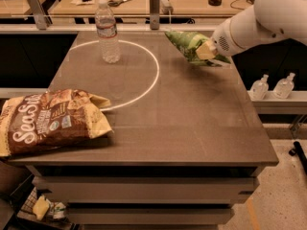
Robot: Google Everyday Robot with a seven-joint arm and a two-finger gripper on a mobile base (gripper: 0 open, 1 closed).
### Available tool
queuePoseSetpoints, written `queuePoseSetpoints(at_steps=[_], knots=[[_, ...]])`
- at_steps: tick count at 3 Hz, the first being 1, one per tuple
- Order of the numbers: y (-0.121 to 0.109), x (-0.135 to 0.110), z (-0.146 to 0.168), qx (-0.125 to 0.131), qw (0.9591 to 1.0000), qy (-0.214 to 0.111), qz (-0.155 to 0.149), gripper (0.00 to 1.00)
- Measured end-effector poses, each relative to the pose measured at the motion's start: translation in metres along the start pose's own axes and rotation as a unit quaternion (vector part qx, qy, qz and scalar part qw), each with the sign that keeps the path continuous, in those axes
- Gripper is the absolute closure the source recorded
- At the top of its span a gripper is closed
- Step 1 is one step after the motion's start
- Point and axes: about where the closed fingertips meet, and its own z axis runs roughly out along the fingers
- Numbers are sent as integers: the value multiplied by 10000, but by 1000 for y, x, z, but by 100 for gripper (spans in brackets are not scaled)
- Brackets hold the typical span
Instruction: Move green jalapeno chip bag near brown chip bag
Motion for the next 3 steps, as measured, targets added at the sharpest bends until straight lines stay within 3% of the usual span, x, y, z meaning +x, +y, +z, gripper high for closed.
queuePoseSetpoints(at_steps=[2, 3], knots=[[29, 23, -62, 262, 9996, -49, 57, 100], [41, 31, -83, 276, 9996, -23, 32, 100]])
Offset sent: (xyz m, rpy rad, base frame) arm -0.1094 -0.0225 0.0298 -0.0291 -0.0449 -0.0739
